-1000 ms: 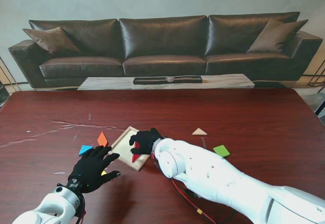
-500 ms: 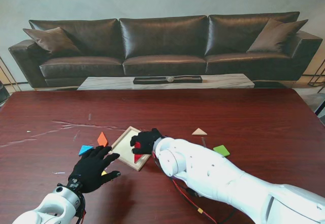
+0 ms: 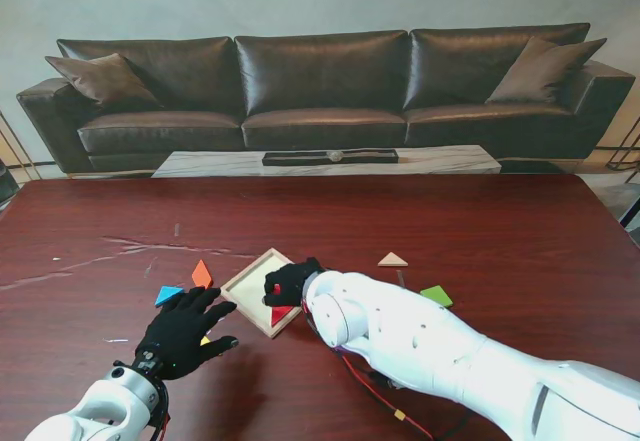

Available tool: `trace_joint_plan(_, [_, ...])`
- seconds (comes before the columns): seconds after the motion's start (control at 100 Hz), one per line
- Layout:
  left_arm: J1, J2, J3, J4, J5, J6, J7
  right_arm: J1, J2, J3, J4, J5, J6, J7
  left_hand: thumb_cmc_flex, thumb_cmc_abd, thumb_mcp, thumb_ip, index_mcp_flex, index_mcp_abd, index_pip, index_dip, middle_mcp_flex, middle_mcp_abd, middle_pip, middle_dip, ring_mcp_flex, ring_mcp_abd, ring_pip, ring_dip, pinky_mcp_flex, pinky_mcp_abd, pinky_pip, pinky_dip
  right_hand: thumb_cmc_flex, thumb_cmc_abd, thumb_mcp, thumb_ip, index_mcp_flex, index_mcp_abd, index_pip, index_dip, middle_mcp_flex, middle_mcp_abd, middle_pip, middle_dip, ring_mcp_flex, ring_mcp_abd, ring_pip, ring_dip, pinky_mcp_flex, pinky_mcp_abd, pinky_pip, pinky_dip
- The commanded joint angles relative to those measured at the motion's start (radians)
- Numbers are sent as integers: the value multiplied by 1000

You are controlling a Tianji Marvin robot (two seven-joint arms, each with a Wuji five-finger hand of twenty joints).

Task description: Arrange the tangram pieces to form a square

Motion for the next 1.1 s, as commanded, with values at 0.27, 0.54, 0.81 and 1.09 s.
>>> trace_joint_plan(0.27, [1,2,4,-2,-1,2,0,9,21,-11,-50,19,64,65,27,35,0,40,-7,-15,-3,2,-17,-34,-14,0,-19,-21,-18,-9,2,-15,-14,10,-18,60,-151,28,49,13,-6,21,133,48,34,30,298,116,44,38,193,142,117,88])
trace_joint_plan(0.54, [-1,2,7,-2,0,6,-4,10,41,-6,-99,44,114,108,30,35,1,40,-5,-16,-2,2,-17,-35,-14,0,-21,-19,-18,-9,2,-15,-13,10,50,104,-304,39,61,26,-14,22,167,67,49,38,414,106,82,70,289,168,173,124])
trace_joint_plan(0.81, [-5,3,11,0,-1,9,-6,-3,67,16,-165,36,147,121,32,35,1,40,-4,-16,-1,2,-16,-36,-13,0,-20,-21,-17,-8,2,-16,-12,10,66,123,-334,42,53,39,-25,18,163,78,50,38,434,114,96,73,309,179,186,129])
trace_joint_plan(1.09, [-6,2,12,0,1,10,-3,-43,90,64,-226,-11,153,87,33,35,1,40,-3,-17,1,2,-16,-37,-12,0,-19,-20,-16,-8,3,-16,-10,10,82,142,-372,44,28,39,-32,16,124,71,43,36,368,96,62,58,275,161,173,125])
